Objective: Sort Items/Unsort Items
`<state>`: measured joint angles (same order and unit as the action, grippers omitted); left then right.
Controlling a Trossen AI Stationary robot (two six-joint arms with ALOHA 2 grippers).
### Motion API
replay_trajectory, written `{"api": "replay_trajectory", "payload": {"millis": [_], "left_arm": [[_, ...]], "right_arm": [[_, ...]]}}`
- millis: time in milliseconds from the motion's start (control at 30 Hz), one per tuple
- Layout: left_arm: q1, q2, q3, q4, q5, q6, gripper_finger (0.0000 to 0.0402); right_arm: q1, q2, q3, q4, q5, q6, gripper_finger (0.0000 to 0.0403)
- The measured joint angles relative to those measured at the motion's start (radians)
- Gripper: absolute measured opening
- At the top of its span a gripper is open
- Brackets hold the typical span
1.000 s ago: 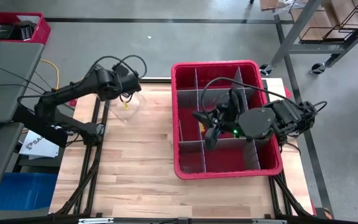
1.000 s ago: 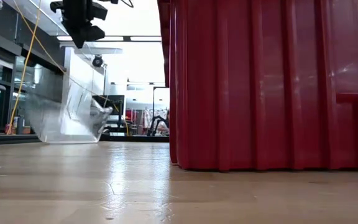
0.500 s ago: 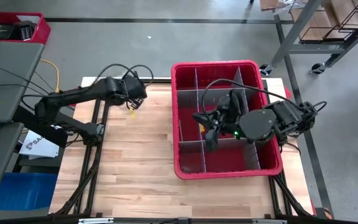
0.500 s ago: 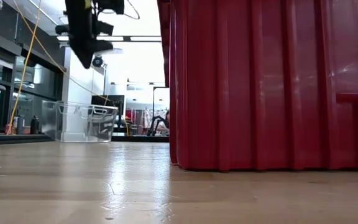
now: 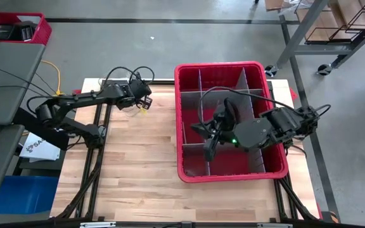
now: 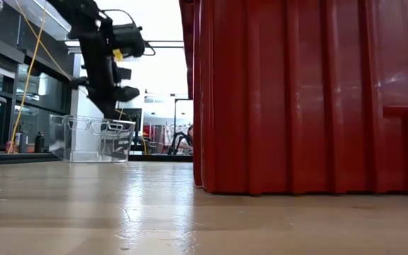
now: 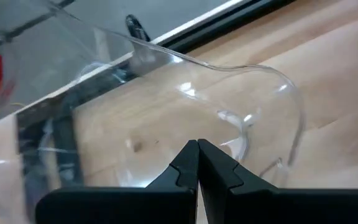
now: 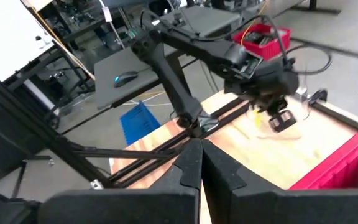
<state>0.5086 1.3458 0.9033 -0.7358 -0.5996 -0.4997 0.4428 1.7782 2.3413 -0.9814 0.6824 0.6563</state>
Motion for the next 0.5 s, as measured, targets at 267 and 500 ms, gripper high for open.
{"api": "replay_trajectory", "payload": {"millis": [267,500], "left_arm": [[0.041,0.064,-0.078,0.033,0.060,-0.041,0.0000],[-0.006,0.049,-0.080,-0.141,0.294,-0.046,0.0000]], "right_arm": [[0.027,0.011,0.000,-0.002,-0.011,0.088,0.0000],[0.055,0.011,0.000,-0.002,0.055,0.095,0.0000]]}}
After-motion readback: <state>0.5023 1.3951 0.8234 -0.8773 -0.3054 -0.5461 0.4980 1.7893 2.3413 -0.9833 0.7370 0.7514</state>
